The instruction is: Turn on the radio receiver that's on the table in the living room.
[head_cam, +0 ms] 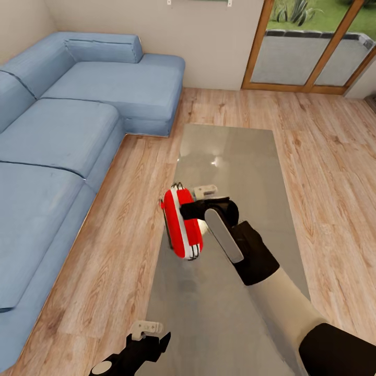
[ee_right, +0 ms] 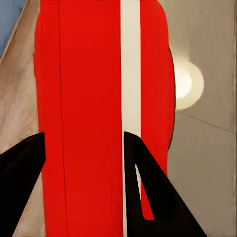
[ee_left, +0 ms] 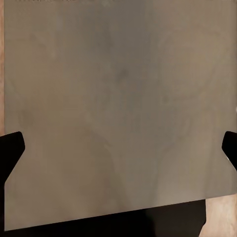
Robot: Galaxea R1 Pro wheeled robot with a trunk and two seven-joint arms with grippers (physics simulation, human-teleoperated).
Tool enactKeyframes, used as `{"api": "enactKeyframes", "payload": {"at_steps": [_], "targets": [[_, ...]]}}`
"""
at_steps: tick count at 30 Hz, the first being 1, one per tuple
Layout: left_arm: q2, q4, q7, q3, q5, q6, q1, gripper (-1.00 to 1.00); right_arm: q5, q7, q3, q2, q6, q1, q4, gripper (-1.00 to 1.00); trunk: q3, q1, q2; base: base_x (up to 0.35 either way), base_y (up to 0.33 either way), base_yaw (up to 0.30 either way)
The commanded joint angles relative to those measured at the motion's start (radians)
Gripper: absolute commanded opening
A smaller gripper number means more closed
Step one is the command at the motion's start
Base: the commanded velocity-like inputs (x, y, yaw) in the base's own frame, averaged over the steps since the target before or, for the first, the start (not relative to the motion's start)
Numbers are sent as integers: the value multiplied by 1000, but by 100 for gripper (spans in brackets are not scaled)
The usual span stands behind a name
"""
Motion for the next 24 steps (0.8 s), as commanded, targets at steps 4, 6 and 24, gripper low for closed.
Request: {"api": "enactKeyframes", "payload": {"at_steps": [4,6,24], "targets": [[-1,-3,-1,-1,0,0,0,100,-2,2,0,-58,23,8,-28,-100,0,0,0,0,0,0],[0,-22,-1,-1,0,1,0,100,-25,2,0,-95,23,10,-55,-100,0,0,0,0,0,0],[-5,-162,-2,-94,32,50,0,100,-72,131,4,-409,23,179,-227,-100,0,0,0,0,0,0]]}}
